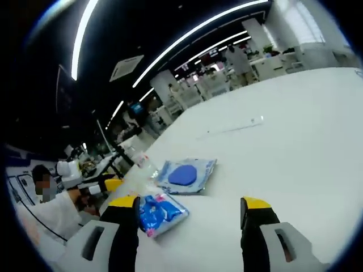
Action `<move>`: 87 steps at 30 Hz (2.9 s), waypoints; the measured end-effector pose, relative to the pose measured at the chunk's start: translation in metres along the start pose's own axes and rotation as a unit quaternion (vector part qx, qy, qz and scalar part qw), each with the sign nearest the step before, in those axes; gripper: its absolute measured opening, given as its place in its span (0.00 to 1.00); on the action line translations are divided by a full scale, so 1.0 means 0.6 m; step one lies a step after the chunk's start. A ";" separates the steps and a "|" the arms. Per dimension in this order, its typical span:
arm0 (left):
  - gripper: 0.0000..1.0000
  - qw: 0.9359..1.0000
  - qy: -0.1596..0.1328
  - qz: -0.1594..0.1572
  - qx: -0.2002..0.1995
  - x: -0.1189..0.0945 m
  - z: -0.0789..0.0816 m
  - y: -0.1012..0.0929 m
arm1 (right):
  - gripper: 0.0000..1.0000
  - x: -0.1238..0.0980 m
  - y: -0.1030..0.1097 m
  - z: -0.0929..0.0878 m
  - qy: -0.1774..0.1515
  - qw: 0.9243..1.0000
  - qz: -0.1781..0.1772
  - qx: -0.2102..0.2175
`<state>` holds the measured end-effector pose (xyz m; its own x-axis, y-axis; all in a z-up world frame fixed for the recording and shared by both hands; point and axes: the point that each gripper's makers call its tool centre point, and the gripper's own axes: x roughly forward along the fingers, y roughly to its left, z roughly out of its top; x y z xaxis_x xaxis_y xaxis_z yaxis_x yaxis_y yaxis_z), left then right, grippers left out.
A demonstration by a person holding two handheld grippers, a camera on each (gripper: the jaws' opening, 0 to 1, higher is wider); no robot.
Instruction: Arrange the tabletop items into an orderly group along one side of the table until the central work area is clear of visible clutter.
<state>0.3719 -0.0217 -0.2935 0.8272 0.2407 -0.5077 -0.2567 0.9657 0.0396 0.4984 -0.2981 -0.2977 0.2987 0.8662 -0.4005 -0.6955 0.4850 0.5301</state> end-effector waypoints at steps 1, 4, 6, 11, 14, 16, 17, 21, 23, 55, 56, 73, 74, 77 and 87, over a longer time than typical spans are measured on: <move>0.69 1.000 0.002 0.000 0.002 -0.002 0.000 -0.003 | 0.74 -0.004 0.001 -0.003 0.002 1.000 -0.001 0.000; 0.69 1.000 0.009 0.000 0.002 -0.005 -0.005 -0.005 | 0.73 -0.013 0.003 -0.009 0.005 1.000 -0.006 -0.002; 0.69 1.000 0.009 0.001 -0.008 -0.005 -0.007 -0.003 | 0.74 -0.018 0.002 -0.009 0.006 1.000 -0.008 0.002; 0.68 1.000 0.012 0.014 -0.013 -0.007 -0.017 0.015 | 0.72 -0.025 0.008 -0.015 0.014 1.000 -0.010 -0.011; 0.68 1.000 0.025 0.017 -0.006 -0.010 -0.032 0.029 | 0.72 -0.026 0.021 -0.025 0.025 1.000 -0.003 -0.016; 0.67 0.999 0.029 0.016 -0.004 -0.014 -0.036 0.031 | 0.71 -0.023 0.025 -0.032 0.035 0.999 0.001 -0.023; 0.66 0.999 0.031 0.014 -0.007 -0.016 -0.036 0.032 | 0.71 -0.020 0.028 -0.036 0.041 0.999 0.004 -0.024; 0.63 0.997 0.064 -0.008 0.051 -0.013 -0.047 0.021 | 0.70 -0.011 0.041 -0.045 0.054 0.998 0.013 -0.028; 0.61 0.994 0.081 -0.027 0.067 -0.002 -0.059 0.015 | 0.70 -0.007 0.047 -0.048 0.058 0.998 0.018 -0.028; 0.36 0.991 0.022 -0.054 -0.118 -0.003 -0.050 -0.007 | 0.67 -0.024 0.029 -0.036 0.031 0.999 0.015 0.023; 0.36 0.990 0.003 -0.070 -0.121 -0.012 -0.034 -0.021 | 0.67 -0.022 0.033 -0.036 0.031 0.999 0.021 0.024; 0.36 0.922 -0.115 -0.361 -0.081 -0.072 0.119 -0.296 | 0.65 0.006 0.166 0.072 -0.037 0.978 0.188 0.079; 0.36 0.918 -0.117 -0.372 -0.069 -0.076 0.123 -0.307 | 0.64 0.005 0.175 0.078 -0.041 0.976 0.200 0.080; 0.36 0.901 -0.123 -0.413 -0.050 -0.089 0.130 -0.343 | 0.62 -0.005 0.205 0.100 -0.064 0.968 0.237 0.052; 0.36 0.866 -0.120 -0.486 -0.014 -0.123 0.142 -0.405 | 0.43 -0.031 0.249 0.085 -0.053 0.956 0.286 -0.030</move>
<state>0.4159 -0.2656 -0.1924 0.7381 -0.6678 -0.0961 0.6097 0.7212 -0.3290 0.4224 -0.2359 -0.1729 -0.0797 0.9966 0.0216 -0.8002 -0.0769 0.5947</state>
